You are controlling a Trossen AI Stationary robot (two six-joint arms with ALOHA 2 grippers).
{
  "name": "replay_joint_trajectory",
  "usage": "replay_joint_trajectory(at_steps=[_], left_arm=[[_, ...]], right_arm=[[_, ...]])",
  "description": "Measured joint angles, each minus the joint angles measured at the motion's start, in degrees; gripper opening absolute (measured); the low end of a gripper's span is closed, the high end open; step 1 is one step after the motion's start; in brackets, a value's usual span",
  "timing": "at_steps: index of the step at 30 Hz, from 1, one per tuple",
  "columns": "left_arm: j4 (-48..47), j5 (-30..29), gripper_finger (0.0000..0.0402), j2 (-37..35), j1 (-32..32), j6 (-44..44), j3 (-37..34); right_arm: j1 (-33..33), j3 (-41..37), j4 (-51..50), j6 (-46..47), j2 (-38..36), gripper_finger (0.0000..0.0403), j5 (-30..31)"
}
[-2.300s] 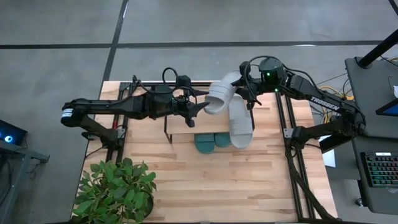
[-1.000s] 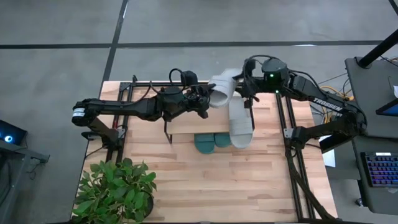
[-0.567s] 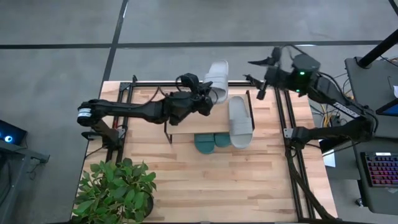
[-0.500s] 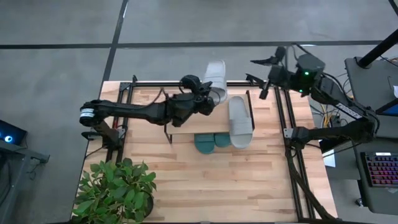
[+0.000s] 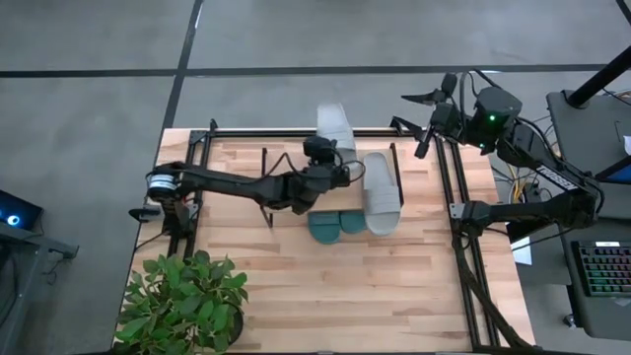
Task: Pick and place slides into the shelf
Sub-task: Put the gray slides on the shelf
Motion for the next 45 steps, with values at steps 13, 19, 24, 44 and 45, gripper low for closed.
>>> replay_joint_trajectory(at_steps=[13,19,24,44,45], left_arm=[[-1.03,-2.86,0.0000,0.51,-6.47,-4.49,-0.73],[-1.01,-3.34,0.0000,0.42,-9.81,-5.08,-3.41],[-0.85,-4.33,0.0000,0.63,-12.07,-7.61,-4.35],[-0.30,-5.40,0.0000,7.14,-14.38,-11.84,-5.16],[0.26,-5.84,0.0000,7.59,-14.42,-11.71,-5.16]], right_arm=[[-3.98,-0.35,0.06,0.26,0.42,0.0219,0.04],[-5.38,-0.99,0.06,0.72,0.42,0.0219,0.02],[-5.73,-1.48,0.08,0.72,0.42,0.0219,0.00],[-5.73,-2.89,0.08,-0.22,0.64,0.0219,0.00],[-5.75,-2.98,0.12,-0.44,0.64,0.0219,0.00]])
